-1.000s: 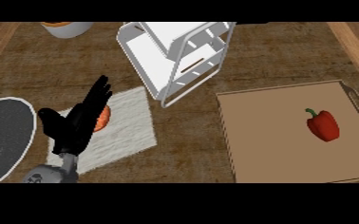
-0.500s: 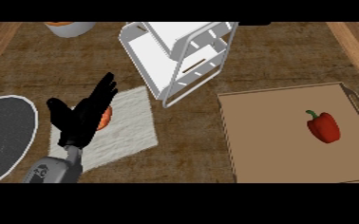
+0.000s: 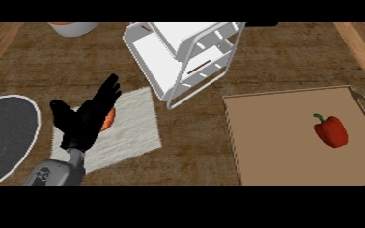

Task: Pick the bell pepper from the tray and place it in the tiered basket

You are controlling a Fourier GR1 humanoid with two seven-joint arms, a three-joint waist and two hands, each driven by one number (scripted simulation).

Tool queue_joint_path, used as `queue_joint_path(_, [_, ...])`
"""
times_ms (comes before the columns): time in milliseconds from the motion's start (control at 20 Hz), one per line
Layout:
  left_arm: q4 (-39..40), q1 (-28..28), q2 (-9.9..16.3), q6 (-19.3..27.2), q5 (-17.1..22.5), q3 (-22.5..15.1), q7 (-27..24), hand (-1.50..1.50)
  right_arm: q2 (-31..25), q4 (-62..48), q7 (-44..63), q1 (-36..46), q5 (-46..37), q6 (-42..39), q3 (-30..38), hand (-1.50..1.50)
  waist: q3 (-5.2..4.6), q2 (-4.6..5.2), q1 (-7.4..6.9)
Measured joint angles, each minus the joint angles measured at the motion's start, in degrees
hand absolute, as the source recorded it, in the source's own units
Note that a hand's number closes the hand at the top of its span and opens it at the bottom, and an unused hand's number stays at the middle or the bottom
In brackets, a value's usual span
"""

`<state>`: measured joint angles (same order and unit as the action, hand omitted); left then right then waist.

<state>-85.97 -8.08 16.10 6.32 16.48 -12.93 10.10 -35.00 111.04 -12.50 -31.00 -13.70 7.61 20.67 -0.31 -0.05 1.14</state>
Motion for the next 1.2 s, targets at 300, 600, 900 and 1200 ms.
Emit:
queue_joint_path(300, [2.28,-2.82,-1.36,-0.62,-0.43,0.4,0.59,0.0,2.51,13.92,20.61,0.65,-10.86,-1.58,-8.71,-1.5,0.13,0.17,-0.88])
queue_joint_path(600, [2.68,-3.08,-1.89,-1.56,-1.19,0.88,0.66,0.0,5.48,13.1,33.78,5.9,-24.69,-3.44,-16.83,-1.5,0.22,0.19,-1.4])
queue_joint_path(900, [1.2,-2.31,-3.28,-1.72,-2.44,1.74,1.92,0.0,9.95,10.92,37.92,8.22,-32.04,-6.17,-21.28,-1.5,0.29,0.07,-1.16])
queue_joint_path(1200, [1.4,-2.76,-4.17,-3.1,-3.41,3.77,2.72,0.0,13.22,5.74,37.44,10.65,-35.99,-7.26,-21.62,-1.5,0.31,0.04,-1.03])
